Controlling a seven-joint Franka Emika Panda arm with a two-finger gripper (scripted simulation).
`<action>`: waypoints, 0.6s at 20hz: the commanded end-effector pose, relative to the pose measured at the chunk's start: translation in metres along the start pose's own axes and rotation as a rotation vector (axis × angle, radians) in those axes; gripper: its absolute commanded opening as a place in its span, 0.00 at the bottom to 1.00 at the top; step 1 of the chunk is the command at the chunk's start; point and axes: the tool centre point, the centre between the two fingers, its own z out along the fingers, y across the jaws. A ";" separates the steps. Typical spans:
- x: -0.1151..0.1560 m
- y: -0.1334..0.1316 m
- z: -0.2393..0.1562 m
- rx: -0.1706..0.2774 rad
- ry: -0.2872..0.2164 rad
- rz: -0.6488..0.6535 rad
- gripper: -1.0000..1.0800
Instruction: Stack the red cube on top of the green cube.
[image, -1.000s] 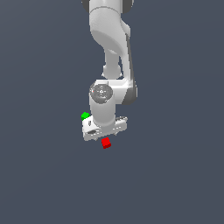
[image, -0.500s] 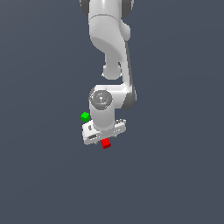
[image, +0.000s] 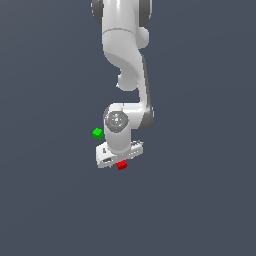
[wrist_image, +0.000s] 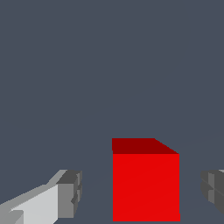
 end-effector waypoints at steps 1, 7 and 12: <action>0.000 0.000 0.012 0.000 0.000 -0.001 0.96; 0.001 0.001 0.020 0.000 0.000 -0.002 0.96; 0.001 0.001 0.020 0.000 0.000 -0.002 0.00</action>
